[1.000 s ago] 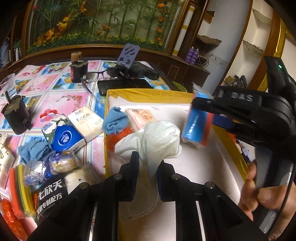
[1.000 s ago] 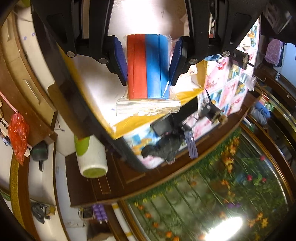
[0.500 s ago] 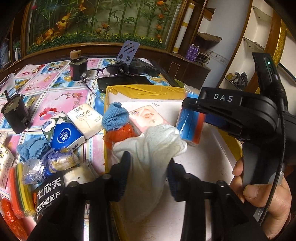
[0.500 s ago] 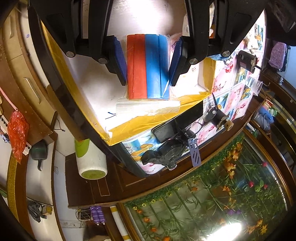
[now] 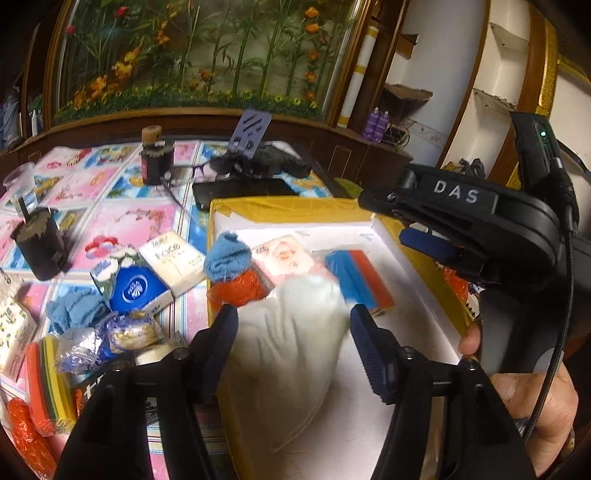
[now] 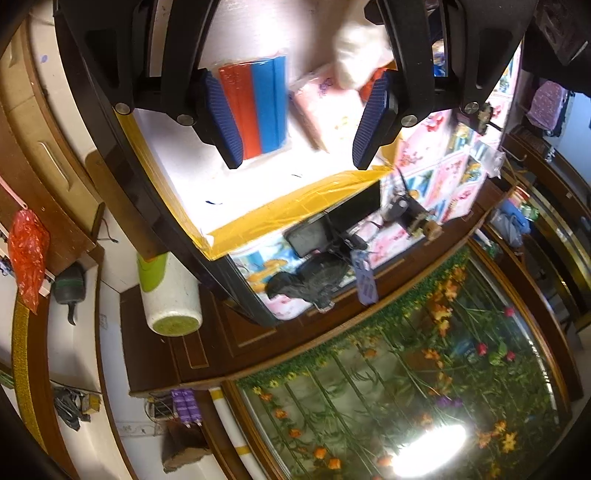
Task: Organize soft objects
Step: 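Lower the sponge bag into the box with the right tool while the left tool drops the white cloth in, then grasp a white cloth with the left tool while the right tool grasps the red plastic bag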
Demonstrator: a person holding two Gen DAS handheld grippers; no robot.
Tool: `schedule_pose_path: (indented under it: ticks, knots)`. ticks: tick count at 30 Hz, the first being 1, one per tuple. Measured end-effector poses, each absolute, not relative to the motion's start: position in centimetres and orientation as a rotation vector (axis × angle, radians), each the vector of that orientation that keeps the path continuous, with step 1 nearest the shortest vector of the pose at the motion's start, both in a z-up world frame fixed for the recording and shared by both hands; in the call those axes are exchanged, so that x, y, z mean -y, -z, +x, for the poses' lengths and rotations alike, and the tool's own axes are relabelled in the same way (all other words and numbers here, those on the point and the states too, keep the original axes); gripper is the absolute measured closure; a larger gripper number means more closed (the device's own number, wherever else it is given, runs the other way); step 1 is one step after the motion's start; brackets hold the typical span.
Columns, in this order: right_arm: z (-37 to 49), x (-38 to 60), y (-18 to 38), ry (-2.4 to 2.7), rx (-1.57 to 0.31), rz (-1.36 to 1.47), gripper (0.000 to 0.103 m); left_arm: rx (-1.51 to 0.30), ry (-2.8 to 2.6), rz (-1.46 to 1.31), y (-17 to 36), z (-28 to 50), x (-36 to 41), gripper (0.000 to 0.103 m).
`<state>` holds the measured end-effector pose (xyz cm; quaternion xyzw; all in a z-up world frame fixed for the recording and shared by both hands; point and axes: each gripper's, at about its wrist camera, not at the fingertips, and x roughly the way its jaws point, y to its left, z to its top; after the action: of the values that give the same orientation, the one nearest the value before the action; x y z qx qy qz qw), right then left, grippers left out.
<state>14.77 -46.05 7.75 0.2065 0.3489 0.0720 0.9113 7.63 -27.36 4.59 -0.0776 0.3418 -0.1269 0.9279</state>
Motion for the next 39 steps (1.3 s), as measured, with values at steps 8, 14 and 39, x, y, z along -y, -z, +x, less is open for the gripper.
schedule_pose_path:
  ticks: [8, 14, 39]
  knots:
    - [12.0, 45.9, -9.2, -0.165, -0.611, 0.441, 0.031, -0.553, 0.242, -0.073, -6.5, 5.3, 28.4, 0.03]
    - [10.8, 45.6, -9.7, -0.174, -0.577, 0.439, 0.031, -0.555, 0.225, -0.076, -6.5, 5.4, 28.0, 0.029]
    - [5.2, 38.4, -10.3, -0.296, -0.441, 0.247, 0.031, -0.528, -0.023, -0.18, -6.6, -0.5, 18.4, 0.029]
